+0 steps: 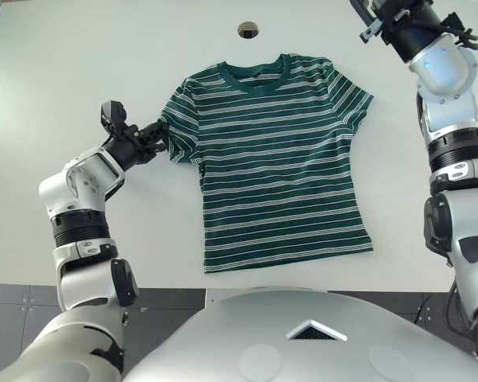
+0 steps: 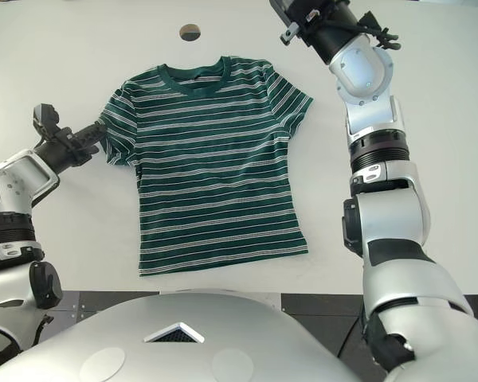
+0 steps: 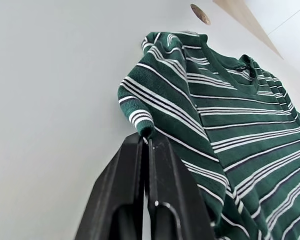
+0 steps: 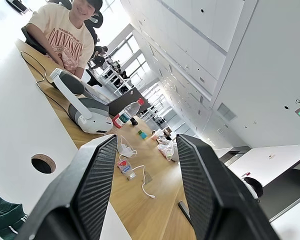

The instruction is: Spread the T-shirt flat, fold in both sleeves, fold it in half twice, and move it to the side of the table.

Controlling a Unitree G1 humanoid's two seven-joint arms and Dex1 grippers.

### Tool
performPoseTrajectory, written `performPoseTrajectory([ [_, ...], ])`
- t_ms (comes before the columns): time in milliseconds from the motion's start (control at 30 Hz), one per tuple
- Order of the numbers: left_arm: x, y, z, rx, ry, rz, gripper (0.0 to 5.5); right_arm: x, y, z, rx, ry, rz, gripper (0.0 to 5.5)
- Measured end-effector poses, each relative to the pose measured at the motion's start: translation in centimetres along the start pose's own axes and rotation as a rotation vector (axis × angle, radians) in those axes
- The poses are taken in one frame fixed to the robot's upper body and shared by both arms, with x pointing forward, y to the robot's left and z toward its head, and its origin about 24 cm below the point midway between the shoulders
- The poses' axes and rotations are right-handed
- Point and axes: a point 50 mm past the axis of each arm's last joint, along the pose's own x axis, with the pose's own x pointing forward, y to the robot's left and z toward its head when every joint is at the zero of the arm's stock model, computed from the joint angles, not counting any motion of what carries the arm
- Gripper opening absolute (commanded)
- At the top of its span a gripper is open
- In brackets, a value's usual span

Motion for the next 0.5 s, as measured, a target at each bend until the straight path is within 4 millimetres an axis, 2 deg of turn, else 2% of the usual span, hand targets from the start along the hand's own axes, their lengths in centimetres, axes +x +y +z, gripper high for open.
performPoseTrajectory([
  [267,-1.0,-1.0,1.5,0.038,-0.032,-0.03,0.12,0.0,0.0,0.0,0.001,0.001,0.004,2.17],
  [500,-0.6,-3.7,1.9,0.067,-0.041,-0.109,0.12,0.0,0.0,-0.1,0.002,0.006,0.006,2.17],
])
